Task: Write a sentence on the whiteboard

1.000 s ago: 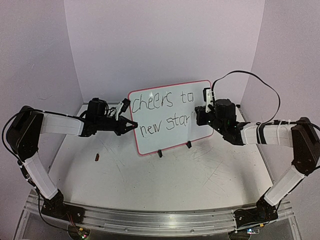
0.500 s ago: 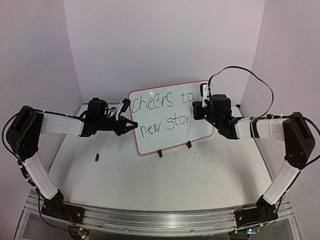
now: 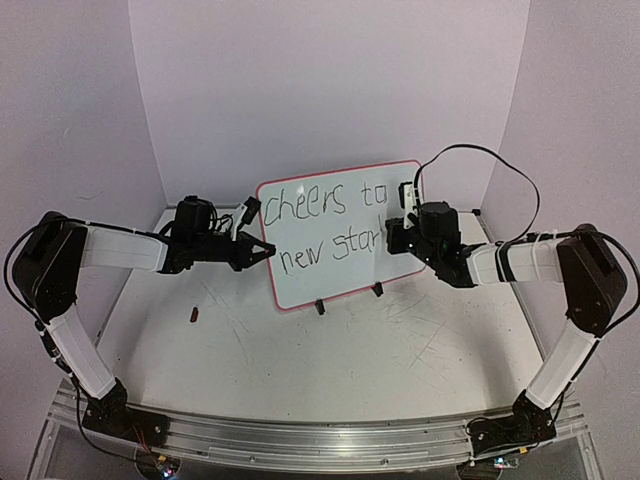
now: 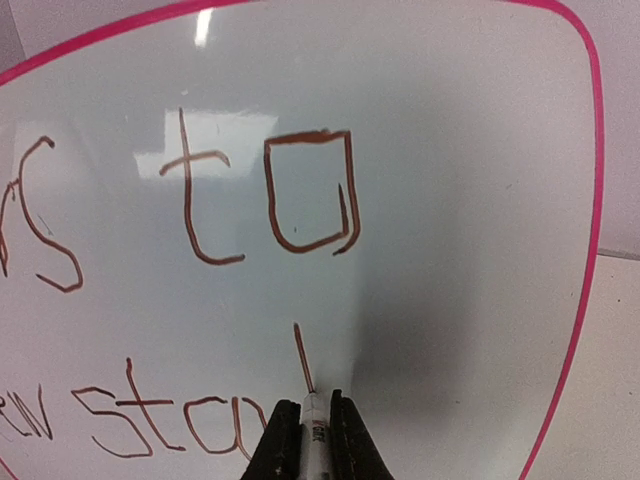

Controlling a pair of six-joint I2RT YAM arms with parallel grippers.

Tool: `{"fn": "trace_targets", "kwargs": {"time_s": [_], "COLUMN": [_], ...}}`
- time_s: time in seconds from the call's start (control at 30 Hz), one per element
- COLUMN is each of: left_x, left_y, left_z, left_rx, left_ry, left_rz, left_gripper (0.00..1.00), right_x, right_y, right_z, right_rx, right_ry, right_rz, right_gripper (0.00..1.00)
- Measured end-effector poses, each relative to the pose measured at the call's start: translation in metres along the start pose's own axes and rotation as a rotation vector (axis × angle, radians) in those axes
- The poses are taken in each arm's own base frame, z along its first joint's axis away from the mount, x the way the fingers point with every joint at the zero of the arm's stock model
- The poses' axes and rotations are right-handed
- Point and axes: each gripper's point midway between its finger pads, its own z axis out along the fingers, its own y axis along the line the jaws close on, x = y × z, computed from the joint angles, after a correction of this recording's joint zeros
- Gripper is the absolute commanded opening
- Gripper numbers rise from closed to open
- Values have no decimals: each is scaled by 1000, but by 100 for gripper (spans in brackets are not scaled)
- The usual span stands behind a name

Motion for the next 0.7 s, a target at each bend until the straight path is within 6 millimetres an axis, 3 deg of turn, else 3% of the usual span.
{"fn": "trace_targets", "kwargs": {"time_s": [0.2, 0.33, 0.47, 0.6, 0.7], "left_x": [0, 0, 0, 0, 0], "left_y": [0, 0, 0, 0, 0], "left_z": [0, 0, 0, 0, 0], "left_rx": [0, 1, 1, 1, 1], "left_ry": [-1, -1, -1, -1, -1], "left_rz": [1, 4, 5, 5, 5], "left_gripper": [0, 0, 0, 0, 0], "right_x": [31, 35, 20, -7, -15], "right_y": [-6, -14, -16, -4, 4], "right_z": [-4, -5, -12, -23, -22], "right_rx": [11, 53, 65, -4, -49], "right_ry": [68, 74, 41, -19, -33], "right_rz": [10, 5, 1, 17, 21], "right_gripper": [0, 0, 0, 0, 0]}}
